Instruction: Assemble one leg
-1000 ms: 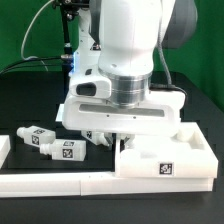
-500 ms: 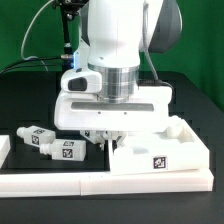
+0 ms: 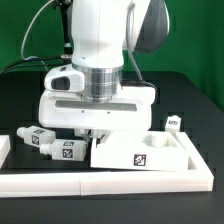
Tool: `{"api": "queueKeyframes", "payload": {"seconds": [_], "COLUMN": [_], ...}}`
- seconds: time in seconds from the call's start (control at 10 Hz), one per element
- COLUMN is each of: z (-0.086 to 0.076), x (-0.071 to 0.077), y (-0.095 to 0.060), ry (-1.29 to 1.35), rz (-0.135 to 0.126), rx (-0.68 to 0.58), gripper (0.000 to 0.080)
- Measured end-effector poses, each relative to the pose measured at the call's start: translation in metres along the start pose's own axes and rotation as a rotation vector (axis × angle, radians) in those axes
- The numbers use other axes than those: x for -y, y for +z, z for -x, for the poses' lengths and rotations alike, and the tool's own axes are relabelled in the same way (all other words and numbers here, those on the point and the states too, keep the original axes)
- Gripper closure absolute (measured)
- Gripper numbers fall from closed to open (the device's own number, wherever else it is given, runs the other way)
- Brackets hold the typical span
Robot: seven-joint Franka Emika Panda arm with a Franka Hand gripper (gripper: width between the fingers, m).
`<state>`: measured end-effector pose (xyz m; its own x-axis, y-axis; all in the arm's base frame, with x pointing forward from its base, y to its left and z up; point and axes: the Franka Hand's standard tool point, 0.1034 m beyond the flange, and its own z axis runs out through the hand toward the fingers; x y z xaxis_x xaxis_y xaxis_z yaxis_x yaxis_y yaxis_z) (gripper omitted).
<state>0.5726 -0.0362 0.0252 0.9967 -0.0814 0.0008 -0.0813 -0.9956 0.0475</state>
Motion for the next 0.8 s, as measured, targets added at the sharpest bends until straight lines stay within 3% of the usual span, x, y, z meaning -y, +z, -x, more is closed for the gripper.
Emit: {"api": "queueKeyframes", "payload": {"seconds": [0.4,0.8], "z": [-0.004,-0.007], "x": [0.017,0.015], "y": [-0.007,-0.006], "ry": [0.0,0.022], "rz": [-0.009,-0.007], "rx": [0.047,0.104], "gripper": [0.0748,0.0748]}}
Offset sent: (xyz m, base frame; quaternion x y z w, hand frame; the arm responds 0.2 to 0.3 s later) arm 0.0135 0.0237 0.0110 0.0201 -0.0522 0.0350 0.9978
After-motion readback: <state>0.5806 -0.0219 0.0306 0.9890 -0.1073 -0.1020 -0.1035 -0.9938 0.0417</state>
